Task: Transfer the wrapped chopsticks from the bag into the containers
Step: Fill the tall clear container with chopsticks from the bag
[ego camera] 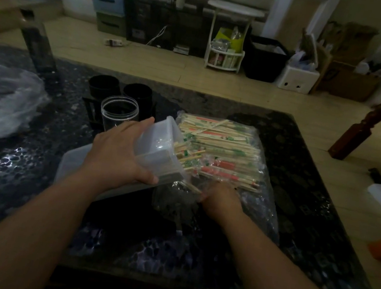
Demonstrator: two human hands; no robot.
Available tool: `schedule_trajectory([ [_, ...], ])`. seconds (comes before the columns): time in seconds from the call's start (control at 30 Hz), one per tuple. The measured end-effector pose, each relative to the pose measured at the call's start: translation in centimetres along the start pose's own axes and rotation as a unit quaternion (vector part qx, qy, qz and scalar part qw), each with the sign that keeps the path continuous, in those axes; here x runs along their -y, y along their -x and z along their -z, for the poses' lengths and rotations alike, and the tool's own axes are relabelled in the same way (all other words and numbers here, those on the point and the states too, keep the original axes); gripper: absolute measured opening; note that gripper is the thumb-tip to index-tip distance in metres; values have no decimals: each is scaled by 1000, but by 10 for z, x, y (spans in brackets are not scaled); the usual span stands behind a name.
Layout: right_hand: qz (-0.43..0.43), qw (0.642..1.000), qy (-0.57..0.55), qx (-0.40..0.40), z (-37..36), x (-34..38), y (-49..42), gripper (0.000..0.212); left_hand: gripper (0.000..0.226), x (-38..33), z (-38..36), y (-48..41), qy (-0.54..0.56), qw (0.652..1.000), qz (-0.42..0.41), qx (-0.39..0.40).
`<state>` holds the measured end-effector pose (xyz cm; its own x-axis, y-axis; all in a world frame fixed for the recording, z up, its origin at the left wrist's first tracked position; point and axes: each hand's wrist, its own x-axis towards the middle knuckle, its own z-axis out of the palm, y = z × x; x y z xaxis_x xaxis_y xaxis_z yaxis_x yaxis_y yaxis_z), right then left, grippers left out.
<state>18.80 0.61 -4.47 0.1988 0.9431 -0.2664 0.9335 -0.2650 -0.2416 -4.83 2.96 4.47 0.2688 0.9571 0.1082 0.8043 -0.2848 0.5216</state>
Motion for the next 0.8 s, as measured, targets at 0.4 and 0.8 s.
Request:
schedule_trajectory([
  [0.4, 70, 989, 96, -86, -13, 3, 30, 35, 129, -1, -1, 1, -24, 1000, -5, 4],
  [0.8, 69, 990, 125, -1, 23, 3, 61, 31, 126, -5, 0, 5, -35, 999, -18, 7],
])
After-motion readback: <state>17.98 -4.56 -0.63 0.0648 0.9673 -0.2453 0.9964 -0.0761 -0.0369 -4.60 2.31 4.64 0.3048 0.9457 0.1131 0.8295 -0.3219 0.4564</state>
